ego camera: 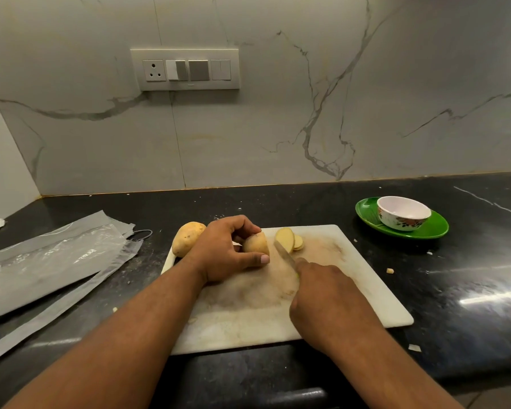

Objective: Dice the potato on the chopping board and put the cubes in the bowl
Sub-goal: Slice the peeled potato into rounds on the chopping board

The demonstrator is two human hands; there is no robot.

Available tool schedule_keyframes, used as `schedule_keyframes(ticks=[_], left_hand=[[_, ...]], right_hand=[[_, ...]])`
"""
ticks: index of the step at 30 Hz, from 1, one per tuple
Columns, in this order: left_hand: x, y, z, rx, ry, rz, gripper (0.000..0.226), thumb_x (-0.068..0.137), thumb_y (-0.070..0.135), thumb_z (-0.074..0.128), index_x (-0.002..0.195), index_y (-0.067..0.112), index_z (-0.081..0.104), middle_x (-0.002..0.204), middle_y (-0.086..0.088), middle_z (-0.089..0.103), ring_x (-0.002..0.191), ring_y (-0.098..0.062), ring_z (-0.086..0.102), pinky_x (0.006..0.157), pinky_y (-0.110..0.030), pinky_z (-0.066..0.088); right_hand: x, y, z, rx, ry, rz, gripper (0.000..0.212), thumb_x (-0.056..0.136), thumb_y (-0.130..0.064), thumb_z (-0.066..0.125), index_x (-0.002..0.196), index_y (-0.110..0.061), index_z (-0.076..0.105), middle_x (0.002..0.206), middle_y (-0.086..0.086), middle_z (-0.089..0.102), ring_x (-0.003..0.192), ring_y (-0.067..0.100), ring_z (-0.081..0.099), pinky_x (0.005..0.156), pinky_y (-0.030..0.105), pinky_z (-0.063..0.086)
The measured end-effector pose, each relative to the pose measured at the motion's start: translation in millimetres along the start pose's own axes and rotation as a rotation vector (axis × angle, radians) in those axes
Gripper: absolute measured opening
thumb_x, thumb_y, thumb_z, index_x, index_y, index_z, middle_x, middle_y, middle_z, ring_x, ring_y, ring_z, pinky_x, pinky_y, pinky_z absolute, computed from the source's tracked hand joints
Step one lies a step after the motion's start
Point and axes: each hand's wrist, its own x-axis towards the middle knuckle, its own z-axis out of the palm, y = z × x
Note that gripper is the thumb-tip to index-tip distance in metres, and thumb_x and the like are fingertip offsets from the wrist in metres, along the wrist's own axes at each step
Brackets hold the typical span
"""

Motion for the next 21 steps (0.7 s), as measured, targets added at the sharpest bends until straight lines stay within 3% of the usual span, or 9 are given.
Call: schedule_keyframes(ticks=[5, 9, 14, 21], left_hand=[[2, -2, 0, 0.013, -0.019, -0.01, 0.045, 0.069, 0.043, 0.095, 0.107, 0.034, 0.072, 0.107, 0.014, 0.07, 0.1, -0.008, 0.067, 0.085, -0.031, 0.063], [3, -1, -1, 0.014, 0.013, -0.022, 0.031, 0.082, 0.041, 0.085, 0.109, 0.029, 0.076, 0.103, 0.013, 0.074, 0.096, -0.008, 0.071, 0.087, -0.034, 0.062], [4, 2, -2, 0.017, 0.045, -0.034, 0.03, 0.074, 0.041, 0.09, 0.096, 0.026, 0.076, 0.092, 0.014, 0.074, 0.085, -0.004, 0.07, 0.072, -0.015, 0.055], [5, 0, -2, -0.008, 0.033, -0.048, 0.034, 0.071, 0.043, 0.091, 0.092, 0.023, 0.075, 0.093, 0.006, 0.076, 0.085, -0.011, 0.071, 0.071, -0.019, 0.057]], right_hand=[[-4, -4, -4, 0.002, 0.017, 0.007, 0.056, 0.095, -0.018, 0.046, 0.149, -0.031, 0.035, 0.12, -0.001, 0.058, 0.085, 0.013, 0.044, 0.071, 0.024, 0.035], [-8, -17, -14, -0.013, 0.068, -0.01, 0.061, 0.097, -0.019, 0.046, 0.154, -0.029, 0.027, 0.128, 0.0, 0.058, 0.087, 0.013, 0.041, 0.073, 0.021, 0.034], [-6, -27, -19, -0.011, 0.05, -0.022, 0.061, 0.097, -0.017, 0.049, 0.154, -0.028, 0.028, 0.132, 0.002, 0.056, 0.097, 0.014, 0.051, 0.077, 0.022, 0.04], [-5, -32, -21, -0.033, -0.005, -0.025, 0.06, 0.099, -0.019, 0.051, 0.154, -0.028, 0.027, 0.138, 0.004, 0.051, 0.115, 0.018, 0.055, 0.087, 0.024, 0.045]])
